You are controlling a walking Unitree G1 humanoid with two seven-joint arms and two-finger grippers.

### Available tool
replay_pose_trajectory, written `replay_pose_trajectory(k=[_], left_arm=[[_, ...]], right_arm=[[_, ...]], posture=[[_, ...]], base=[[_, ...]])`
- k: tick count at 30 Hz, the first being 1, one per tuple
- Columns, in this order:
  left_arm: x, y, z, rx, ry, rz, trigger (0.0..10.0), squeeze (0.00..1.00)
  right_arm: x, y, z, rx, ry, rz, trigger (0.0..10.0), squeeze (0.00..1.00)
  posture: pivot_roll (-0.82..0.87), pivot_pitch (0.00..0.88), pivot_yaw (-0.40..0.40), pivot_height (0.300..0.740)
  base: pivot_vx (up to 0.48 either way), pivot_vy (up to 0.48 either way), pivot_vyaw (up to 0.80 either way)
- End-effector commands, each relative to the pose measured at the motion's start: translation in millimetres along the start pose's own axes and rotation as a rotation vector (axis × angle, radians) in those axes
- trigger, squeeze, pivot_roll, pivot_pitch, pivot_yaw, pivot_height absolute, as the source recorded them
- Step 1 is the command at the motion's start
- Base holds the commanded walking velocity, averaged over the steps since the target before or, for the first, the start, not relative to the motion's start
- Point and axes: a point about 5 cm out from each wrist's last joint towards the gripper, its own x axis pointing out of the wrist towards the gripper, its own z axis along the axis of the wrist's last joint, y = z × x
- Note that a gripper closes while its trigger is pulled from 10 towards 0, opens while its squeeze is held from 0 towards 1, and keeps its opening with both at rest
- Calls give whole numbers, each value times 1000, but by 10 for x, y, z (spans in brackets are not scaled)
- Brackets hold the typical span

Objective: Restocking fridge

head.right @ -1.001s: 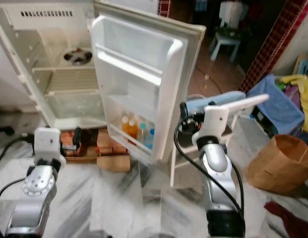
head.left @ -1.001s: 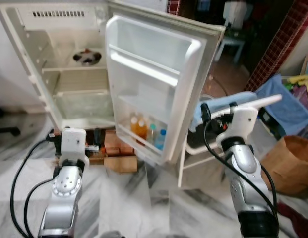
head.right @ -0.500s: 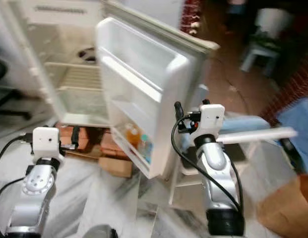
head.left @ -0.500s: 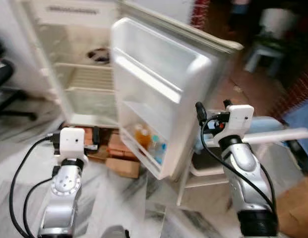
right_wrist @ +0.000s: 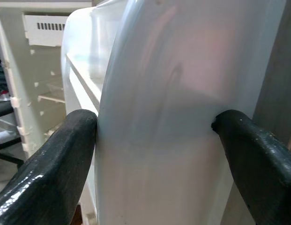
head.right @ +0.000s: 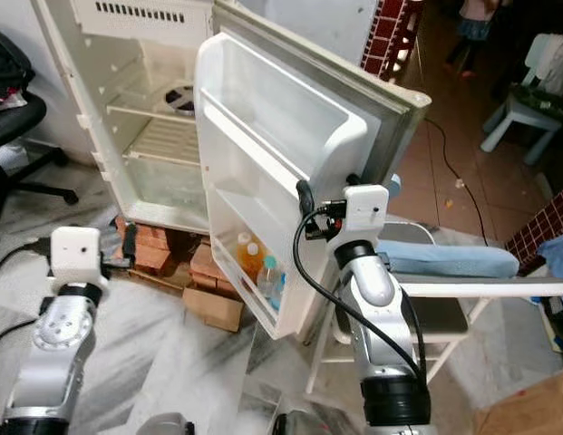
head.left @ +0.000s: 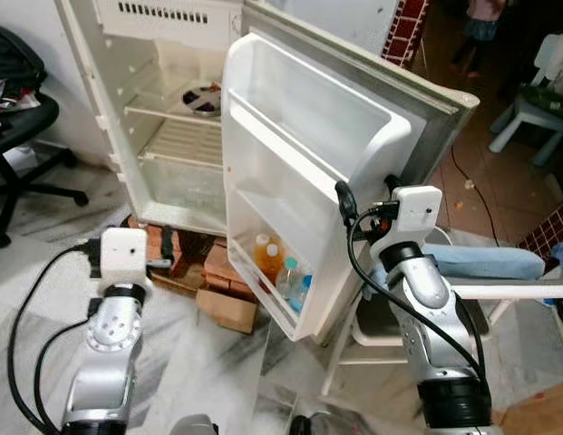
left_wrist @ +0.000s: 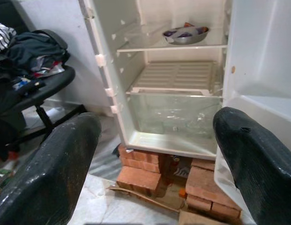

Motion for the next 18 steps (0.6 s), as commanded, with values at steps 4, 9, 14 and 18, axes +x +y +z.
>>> replay_pose_trajectory(k=[4, 9, 14, 18], left_arm=[[-35, 72, -75, 14, 46, 44, 10000, 0], [-56, 131, -150, -21, 91, 69, 10000, 0], [-52, 109, -138, -12, 87, 56, 10000, 0], [-85, 195, -249, -5, 160, 107, 10000, 0]], right_arm=[[-21, -64, -4, 25, 10, 3, 10000, 0], [-24, -63, -46, 52, 40, 26, 10000, 0], [-40, 190, -53, 202, 90, 218, 10000, 0], [-242, 548, 109, 401, 105, 559, 10000, 0]], posture=[[4, 0, -68, 740], [4, 0, -69, 740], [5, 0, -69, 740], [4, 0, -69, 740]], base=[[0, 0, 0], [0, 0, 0], [0, 0, 0], [0, 0, 0]])
